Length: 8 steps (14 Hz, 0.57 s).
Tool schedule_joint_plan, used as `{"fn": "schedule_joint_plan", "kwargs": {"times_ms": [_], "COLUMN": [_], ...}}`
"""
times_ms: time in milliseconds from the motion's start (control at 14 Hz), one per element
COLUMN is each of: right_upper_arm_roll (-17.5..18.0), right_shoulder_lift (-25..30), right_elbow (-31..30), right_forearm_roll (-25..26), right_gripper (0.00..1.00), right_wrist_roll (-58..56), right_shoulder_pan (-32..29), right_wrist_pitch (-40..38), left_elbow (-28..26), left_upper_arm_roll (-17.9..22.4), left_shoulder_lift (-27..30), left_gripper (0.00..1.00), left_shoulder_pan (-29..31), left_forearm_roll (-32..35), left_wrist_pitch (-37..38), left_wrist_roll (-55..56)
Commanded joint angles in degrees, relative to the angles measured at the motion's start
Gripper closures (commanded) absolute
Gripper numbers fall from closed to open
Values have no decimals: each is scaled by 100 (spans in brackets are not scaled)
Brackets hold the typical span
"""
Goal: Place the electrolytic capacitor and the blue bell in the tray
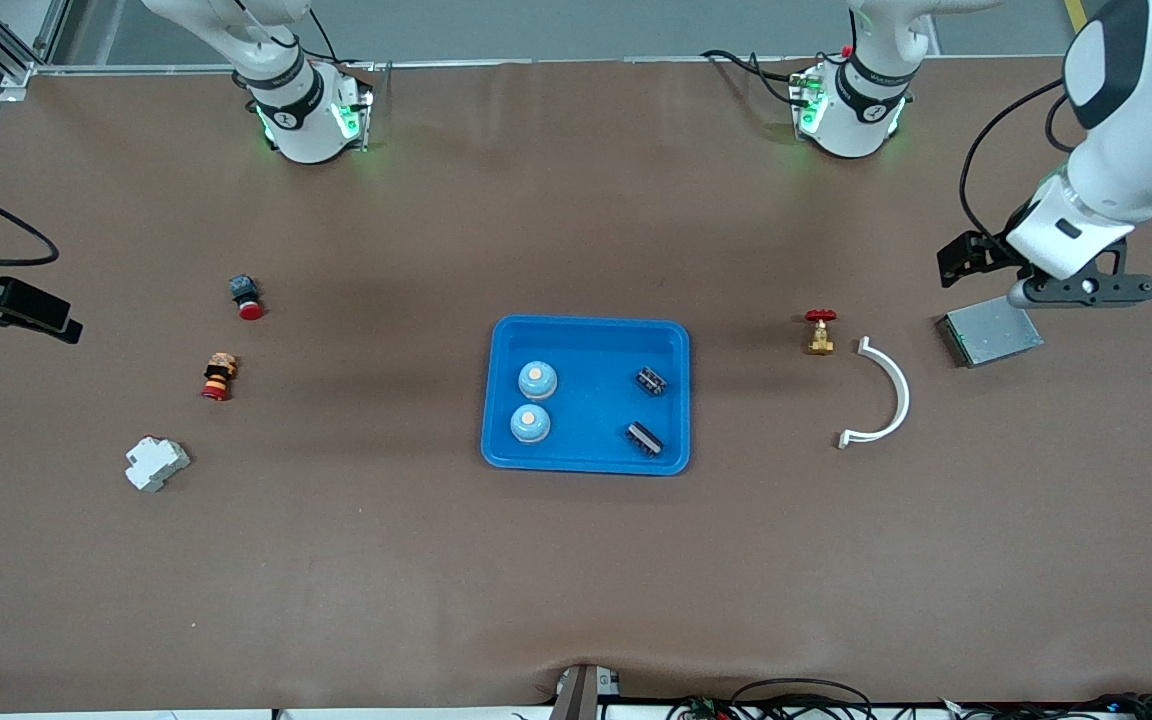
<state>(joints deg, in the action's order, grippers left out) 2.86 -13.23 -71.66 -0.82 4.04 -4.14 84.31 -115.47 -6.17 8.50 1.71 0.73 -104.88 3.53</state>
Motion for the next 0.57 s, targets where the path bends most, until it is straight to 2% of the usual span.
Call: {"fn": "schedule_joint_plan", "kwargs": {"times_ms": [0,214,356,499], "right_upper_arm_roll": [56,57,57,57], "right_shoulder_lift": [233,251,259,251], "right_elbow": [-190,-190,-191,-199], "right_forearm_roll": [82,126,179,179], "right_gripper": [0,0,0,0], "right_wrist_roll": [27,18,1,1], "right_shoulder_pan": [-79,-78,-87,-114], "right_wrist_pitch": [-72,-72,-64,-37], "left_elbow": [926,2174,2520,2600], "left_upper_arm_roll": [-34,-43,-43,-34], "left_shoulder_lift": [-172,-716,-893,-911], "left_gripper": [0,0,0,0], "left_shoulder_pan": [40,58,58,32], "left_forearm_roll": [-82,-100,-91,-38], "left_wrist_pitch": [651,1477,1585,1533], "left_wrist_roll": [-37,-27,-36,-71]}}
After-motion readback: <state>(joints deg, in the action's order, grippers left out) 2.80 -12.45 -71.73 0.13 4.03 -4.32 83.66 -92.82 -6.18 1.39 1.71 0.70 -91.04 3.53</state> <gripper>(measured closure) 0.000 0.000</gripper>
